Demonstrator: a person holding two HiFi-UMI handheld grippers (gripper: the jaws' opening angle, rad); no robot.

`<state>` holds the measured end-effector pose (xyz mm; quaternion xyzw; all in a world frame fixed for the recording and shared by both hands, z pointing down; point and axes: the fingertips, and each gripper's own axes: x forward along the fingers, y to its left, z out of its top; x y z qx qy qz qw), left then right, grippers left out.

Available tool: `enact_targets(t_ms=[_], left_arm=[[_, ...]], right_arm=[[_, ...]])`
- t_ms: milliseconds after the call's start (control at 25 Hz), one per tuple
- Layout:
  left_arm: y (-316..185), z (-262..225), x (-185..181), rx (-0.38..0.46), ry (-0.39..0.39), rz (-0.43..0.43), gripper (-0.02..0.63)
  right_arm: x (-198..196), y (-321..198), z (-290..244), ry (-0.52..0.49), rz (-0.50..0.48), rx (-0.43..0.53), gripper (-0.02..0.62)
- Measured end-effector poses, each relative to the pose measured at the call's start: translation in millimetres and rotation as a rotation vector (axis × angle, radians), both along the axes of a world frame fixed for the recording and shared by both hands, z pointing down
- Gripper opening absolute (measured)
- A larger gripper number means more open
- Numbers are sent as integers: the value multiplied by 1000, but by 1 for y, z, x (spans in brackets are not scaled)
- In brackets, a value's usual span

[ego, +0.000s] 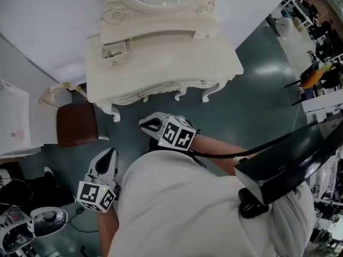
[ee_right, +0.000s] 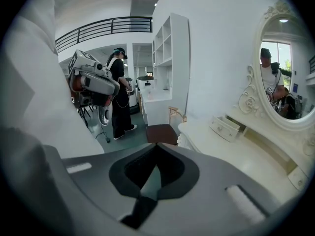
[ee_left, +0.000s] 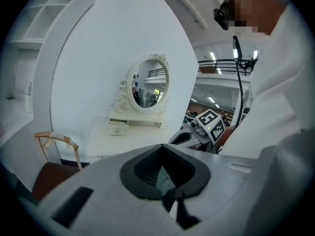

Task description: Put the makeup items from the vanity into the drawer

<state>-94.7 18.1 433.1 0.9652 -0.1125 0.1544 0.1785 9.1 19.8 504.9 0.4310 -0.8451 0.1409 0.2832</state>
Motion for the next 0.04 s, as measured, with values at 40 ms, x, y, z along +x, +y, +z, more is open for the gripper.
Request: enact_targets(t_ms=[40], left_arm=[[-3, 1, 2, -2, 0, -1, -2]], right_arm=[[2, -3, 1, 0, 0, -1, 0]])
